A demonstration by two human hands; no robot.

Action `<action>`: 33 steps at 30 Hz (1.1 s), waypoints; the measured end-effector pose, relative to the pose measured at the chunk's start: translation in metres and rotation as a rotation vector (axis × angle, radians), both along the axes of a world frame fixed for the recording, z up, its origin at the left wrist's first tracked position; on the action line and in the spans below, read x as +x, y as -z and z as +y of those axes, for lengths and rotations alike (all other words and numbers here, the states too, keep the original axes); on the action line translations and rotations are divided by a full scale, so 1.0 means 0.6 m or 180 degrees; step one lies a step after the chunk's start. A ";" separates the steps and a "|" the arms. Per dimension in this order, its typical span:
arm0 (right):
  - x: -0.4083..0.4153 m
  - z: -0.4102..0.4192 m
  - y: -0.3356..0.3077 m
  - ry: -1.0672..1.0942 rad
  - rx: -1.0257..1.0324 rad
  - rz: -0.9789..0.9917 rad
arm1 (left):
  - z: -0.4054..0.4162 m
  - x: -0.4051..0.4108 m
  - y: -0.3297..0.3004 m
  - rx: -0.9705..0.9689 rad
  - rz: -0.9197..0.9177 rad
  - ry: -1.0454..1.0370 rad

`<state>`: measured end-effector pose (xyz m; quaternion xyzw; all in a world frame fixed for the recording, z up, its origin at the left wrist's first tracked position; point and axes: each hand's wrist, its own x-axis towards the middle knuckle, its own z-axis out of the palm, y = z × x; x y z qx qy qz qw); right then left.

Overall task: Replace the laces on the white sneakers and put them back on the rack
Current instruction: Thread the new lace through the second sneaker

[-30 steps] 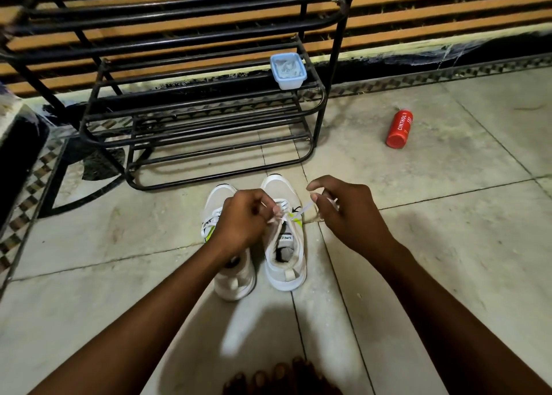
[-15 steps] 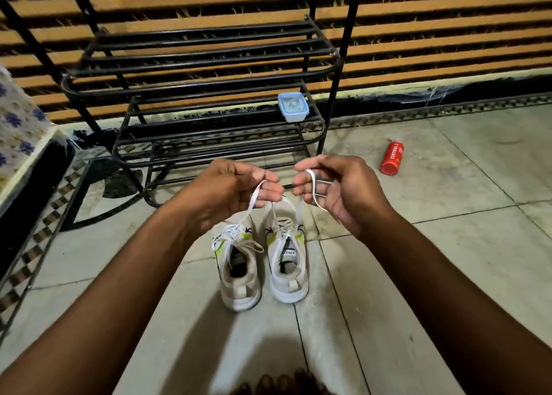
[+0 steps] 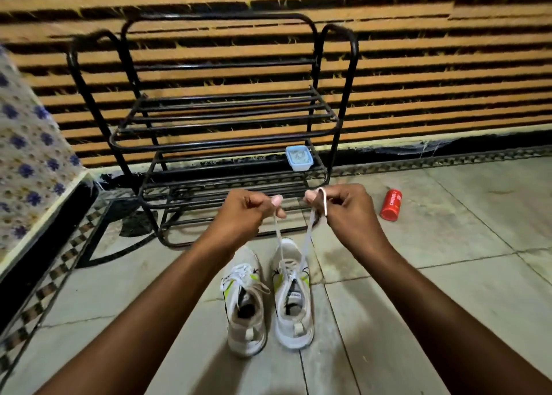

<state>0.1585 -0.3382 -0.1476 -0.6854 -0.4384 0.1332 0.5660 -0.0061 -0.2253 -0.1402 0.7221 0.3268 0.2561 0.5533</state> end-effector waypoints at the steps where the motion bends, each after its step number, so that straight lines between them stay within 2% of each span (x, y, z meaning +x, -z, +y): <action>1: 0.002 0.003 -0.004 -0.0026 0.0035 -0.0055 | 0.001 0.005 -0.005 0.0059 -0.0105 0.0044; 6: -0.007 0.011 -0.020 -0.0113 0.0239 0.0155 | 0.003 0.020 0.006 -0.0218 -0.0880 -0.0154; 11: -0.014 0.019 -0.036 -0.0036 0.0364 0.0164 | 0.002 0.026 0.014 -0.0474 -0.1205 -0.0415; 17: -0.012 0.019 -0.049 -0.0189 0.0824 0.1304 | 0.009 0.043 0.006 -0.0755 -0.1612 -0.0456; 22: -0.020 0.026 -0.040 0.0036 0.0825 0.1978 | 0.013 0.046 0.005 -0.0854 -0.1710 -0.0413; 26: -0.020 0.029 -0.055 -0.0079 0.0876 0.2834 | 0.012 0.049 0.006 -0.1029 -0.1768 -0.0399; 28: -0.022 0.030 -0.060 -0.0154 0.0871 0.2840 | 0.012 0.049 0.003 -0.1072 -0.1764 -0.0428; 33: -0.030 0.028 -0.052 -0.0164 0.0888 0.2039 | 0.015 0.044 -0.002 -0.0817 -0.1646 -0.0473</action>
